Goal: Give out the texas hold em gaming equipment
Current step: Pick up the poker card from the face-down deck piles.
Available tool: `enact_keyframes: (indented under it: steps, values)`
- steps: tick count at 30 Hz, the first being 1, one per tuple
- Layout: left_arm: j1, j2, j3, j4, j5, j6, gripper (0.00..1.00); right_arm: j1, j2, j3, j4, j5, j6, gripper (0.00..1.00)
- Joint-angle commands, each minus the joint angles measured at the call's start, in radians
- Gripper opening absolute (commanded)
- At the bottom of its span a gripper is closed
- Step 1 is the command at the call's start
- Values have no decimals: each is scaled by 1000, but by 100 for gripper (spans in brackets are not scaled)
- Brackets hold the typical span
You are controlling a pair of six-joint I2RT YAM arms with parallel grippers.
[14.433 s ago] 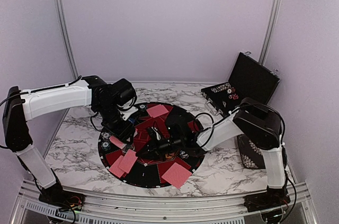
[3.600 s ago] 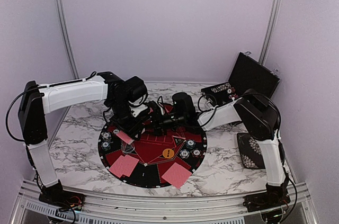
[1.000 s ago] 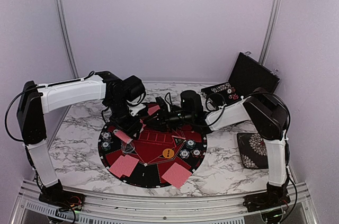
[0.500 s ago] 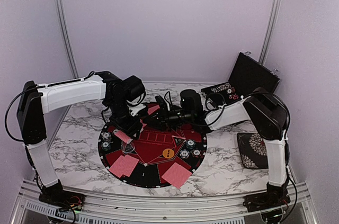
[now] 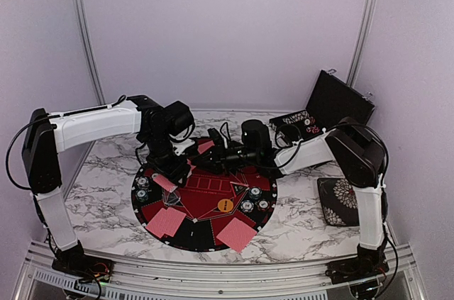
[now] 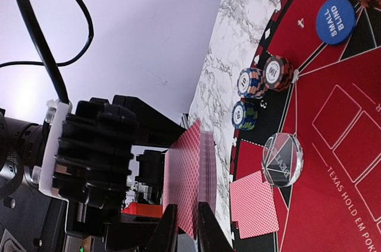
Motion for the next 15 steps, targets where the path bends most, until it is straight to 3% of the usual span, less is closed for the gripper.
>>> enact_keyframes:
  steps: [1, 15]
  values:
    - [5, -44, -6, -10, -1, 7, 46, -2, 18, 37, 39, 2, 8, 9]
    - [5, -48, -12, -9, -1, 7, 46, -2, 16, 33, 51, 5, 17, 1]
